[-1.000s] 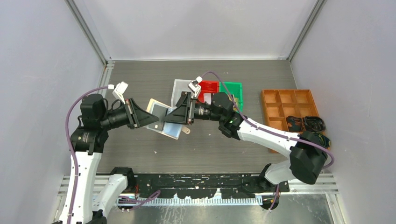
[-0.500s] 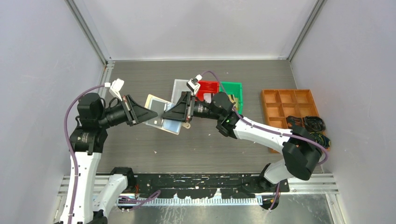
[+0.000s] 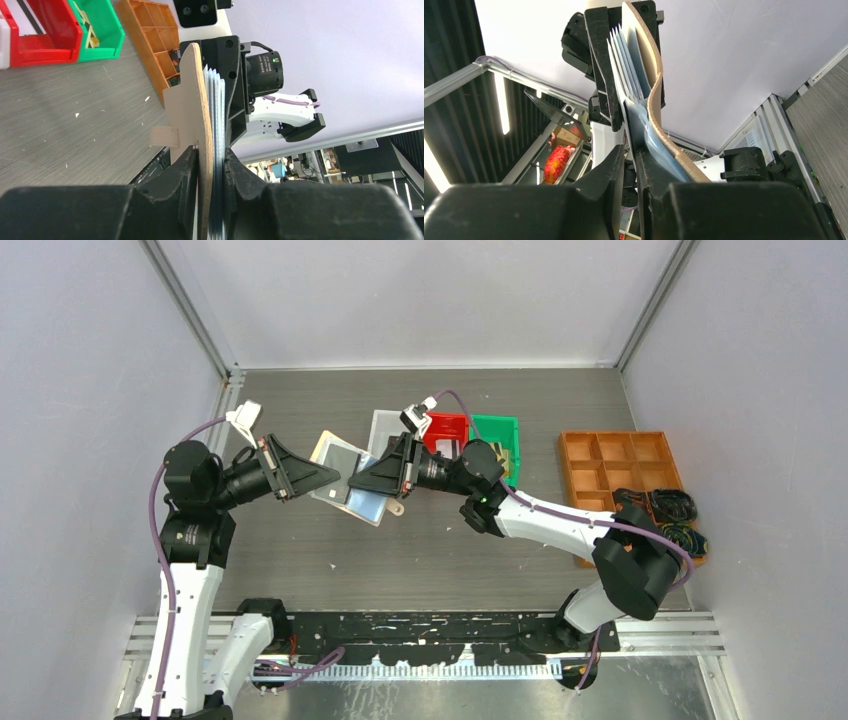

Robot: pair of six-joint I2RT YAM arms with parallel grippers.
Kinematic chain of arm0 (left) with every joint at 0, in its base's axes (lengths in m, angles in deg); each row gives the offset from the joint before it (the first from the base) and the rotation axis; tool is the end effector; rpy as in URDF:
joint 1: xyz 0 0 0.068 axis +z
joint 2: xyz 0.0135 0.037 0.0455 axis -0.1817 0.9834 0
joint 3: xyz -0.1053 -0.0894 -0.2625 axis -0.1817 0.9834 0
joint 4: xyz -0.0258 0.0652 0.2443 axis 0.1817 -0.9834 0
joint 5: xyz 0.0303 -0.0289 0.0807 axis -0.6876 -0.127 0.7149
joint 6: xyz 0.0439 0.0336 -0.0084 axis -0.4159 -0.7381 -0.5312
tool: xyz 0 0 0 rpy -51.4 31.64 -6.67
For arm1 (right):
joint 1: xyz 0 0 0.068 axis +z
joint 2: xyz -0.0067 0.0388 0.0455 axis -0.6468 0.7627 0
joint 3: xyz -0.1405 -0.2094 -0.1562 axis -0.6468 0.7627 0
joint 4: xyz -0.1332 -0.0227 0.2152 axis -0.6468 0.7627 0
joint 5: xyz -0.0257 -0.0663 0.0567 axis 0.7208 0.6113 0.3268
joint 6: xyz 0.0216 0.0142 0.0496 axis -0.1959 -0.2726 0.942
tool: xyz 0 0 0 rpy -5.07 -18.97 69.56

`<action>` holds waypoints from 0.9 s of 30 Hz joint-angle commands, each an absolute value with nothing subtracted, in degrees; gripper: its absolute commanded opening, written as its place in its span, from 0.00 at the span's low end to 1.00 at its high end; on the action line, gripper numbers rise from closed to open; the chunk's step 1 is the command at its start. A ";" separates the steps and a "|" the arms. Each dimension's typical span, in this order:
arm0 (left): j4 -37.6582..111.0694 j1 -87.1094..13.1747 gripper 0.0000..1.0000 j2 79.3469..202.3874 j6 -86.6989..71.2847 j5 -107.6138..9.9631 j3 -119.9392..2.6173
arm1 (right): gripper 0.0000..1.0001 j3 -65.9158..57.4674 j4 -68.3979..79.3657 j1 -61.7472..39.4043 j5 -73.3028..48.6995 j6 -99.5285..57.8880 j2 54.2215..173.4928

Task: Take the credit cards out of the card holder
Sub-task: Remove the credit card from the card holder.

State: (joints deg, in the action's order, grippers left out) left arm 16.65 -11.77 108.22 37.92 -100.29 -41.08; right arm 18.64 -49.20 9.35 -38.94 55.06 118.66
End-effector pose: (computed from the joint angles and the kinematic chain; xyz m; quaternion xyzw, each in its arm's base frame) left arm 0.1201 -0.0361 0.4068 -0.0084 0.7258 -0.6064 0.3247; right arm 0.1968 0.2652 0.3600 -0.0789 0.5881 0.7877 0.1654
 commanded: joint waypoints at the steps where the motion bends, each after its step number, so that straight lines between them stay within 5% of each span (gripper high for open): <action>1: 20.49 -13.54 0.19 107.04 41.88 -110.46 -40.74 | 0.19 17.28 -54.83 11.21 -35.36 54.88 118.23; 11: 22.79 -13.56 0.16 106.30 44.77 -111.49 -40.76 | 0.01 20.30 -54.22 11.14 -33.94 53.02 115.90; 27: 24.63 -13.47 0.18 106.44 47.20 -112.19 -42.55 | 0.01 25.14 -50.65 10.66 -33.36 50.14 112.15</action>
